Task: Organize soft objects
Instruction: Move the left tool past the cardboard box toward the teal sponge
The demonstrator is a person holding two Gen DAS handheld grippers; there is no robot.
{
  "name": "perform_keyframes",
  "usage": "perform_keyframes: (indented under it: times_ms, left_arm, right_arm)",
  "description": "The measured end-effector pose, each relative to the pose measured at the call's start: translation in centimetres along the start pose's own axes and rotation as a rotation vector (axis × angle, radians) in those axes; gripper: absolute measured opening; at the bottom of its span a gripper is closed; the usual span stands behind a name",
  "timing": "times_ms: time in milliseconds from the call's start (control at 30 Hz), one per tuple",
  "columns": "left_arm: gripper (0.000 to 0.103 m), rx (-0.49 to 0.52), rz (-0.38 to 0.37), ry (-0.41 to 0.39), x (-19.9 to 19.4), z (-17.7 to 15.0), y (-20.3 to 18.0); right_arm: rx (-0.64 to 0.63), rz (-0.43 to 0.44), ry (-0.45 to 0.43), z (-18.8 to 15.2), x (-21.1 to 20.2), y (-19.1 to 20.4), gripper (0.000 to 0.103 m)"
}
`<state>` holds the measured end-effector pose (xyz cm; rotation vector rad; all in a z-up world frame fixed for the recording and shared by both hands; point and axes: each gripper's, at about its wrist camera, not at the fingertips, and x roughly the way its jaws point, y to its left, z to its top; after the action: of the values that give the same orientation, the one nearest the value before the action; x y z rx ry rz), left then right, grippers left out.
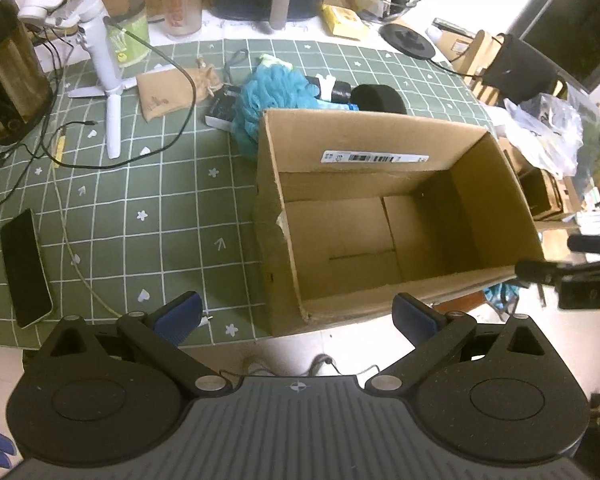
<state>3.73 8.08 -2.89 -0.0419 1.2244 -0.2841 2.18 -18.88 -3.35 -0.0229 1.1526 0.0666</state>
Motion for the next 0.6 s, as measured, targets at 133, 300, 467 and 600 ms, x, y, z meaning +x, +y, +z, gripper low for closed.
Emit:
perform_keyframes:
  times_ms: [133,300,467,600]
  left_arm:
    - [0.103,-0.003,-0.007,-0.031,-0.2,0.2,0.2]
    - [0.103,-0.020,-0.009,-0.065,-0.4,0.9,0.3]
    - [0.103,-0.033,-0.019,-0.082,-0.2,1.8,0.3]
    - [0.103,-0.009,0.020,-0.115,-0.3,2.8,-0.2]
  right_arm:
    - [0.024,0.013,-0.021,0.5,-0.3,-0.8,0.103]
    - [0.047,-0.003,0.004,1.5,0.2,-2.1,0.103]
    - [0.050,0.023,-0.014,2.2,0.2,-3.5,0.103]
    - [0.065,0.083,-0.042,3.4,0.5,-5.4,0.103]
